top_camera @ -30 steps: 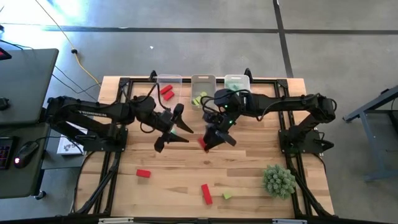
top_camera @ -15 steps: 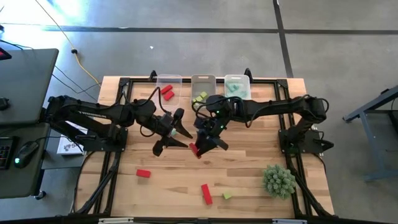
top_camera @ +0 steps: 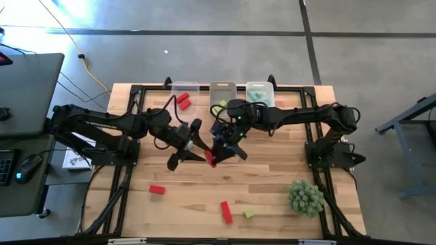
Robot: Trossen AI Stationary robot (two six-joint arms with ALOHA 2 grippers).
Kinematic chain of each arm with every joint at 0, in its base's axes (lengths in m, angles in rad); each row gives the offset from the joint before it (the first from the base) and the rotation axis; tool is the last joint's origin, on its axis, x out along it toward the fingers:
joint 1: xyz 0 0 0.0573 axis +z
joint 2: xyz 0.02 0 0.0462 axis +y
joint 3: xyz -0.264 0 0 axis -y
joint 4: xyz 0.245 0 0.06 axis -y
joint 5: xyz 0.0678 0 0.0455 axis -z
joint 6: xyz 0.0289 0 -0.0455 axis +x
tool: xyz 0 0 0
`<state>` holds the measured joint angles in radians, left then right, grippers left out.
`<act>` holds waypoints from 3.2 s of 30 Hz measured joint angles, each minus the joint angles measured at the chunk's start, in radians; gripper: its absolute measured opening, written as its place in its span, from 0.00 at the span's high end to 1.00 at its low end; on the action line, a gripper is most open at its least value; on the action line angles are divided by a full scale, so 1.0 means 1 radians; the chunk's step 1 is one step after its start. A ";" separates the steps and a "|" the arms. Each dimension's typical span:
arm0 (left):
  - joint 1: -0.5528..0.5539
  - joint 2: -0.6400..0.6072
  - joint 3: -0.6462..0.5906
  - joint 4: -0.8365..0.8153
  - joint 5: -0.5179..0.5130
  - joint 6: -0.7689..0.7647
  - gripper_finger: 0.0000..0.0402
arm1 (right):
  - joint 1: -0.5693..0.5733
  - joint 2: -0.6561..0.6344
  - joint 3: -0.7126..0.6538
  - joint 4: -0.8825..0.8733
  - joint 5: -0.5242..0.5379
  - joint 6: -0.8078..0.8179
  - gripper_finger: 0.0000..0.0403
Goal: Sort & place blocks by color
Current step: Put the red block into the transparent bin
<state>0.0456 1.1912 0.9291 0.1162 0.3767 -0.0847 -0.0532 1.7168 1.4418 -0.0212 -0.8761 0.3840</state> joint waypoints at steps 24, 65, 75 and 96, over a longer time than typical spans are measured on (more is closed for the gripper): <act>0.026 -0.002 0.000 0.002 0.035 0.131 0.91 | -0.039 -0.001 0.000 0.042 -0.026 0.000 0.76; 0.400 0.001 -0.001 -0.353 0.060 0.351 0.92 | -0.222 -0.002 0.000 0.025 0.258 0.081 0.35; 0.636 0.001 -0.001 -0.448 0.058 0.489 0.92 | -0.245 -0.002 0.000 -0.014 0.425 0.079 0.35; 1.006 0.145 0.000 -0.456 -0.027 0.584 0.91 | -0.243 -0.002 0.000 -0.129 0.668 0.079 0.35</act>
<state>1.0516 1.3361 0.9291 -0.3397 0.3500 0.4990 -0.2966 1.7153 1.4422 -0.1497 -0.2083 0.4633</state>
